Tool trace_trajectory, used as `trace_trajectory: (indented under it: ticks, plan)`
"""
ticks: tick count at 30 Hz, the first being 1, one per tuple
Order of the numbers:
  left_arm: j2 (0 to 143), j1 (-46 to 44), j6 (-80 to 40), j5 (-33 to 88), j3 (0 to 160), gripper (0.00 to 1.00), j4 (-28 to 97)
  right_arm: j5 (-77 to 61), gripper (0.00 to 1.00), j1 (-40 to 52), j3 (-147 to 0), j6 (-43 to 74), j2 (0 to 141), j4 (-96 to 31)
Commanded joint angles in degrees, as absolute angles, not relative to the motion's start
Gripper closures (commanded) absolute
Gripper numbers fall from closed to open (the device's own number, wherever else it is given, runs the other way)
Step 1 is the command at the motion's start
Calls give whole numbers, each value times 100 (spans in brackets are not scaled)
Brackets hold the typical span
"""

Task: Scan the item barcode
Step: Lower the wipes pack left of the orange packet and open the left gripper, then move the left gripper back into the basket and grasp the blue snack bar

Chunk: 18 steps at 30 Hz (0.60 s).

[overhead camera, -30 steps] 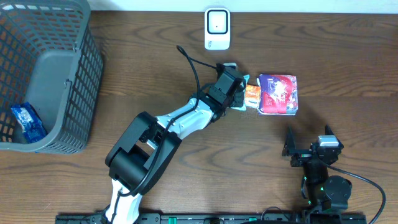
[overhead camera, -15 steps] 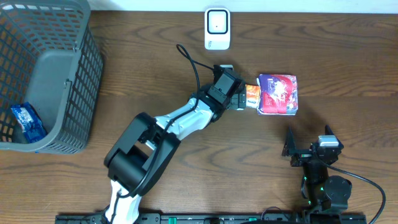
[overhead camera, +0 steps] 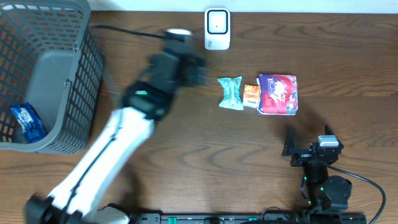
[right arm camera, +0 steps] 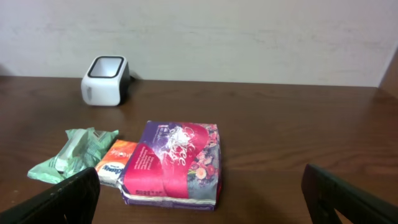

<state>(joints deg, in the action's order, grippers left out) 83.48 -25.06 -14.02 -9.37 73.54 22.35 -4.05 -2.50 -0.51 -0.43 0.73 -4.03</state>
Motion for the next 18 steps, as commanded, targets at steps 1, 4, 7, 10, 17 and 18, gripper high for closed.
trace_trajectory:
  ticks: [1, 4, 7, 10, 17, 18]
  plan:
    - [7865, -1470, -1072, -1160, 7404, 2, 2493, -419, 1, -281, -36, 38, 49, -410]
    - [7487, -364, -941, -1000, 7478, 2, 2644, -419, 1, -279, -36, 38, 49, -410]
    - [7277, 484, -607, -613, 7699, 2, 2849, -419, 1, -281, -36, 38, 49, -410]
    - [7231, 1131, -563, -440, 8034, 2, 3050, -419, 1, -281, -36, 36, 49, -410]
    - [7491, 2285, -561, -1085, 8145, 2, 2858, -419, 1, -281, -36, 38, 49, -410]
    - [7590, 2443, -556, -1160, 8145, 2, 2897, -419, 1, -281, -36, 38, 49, -410]
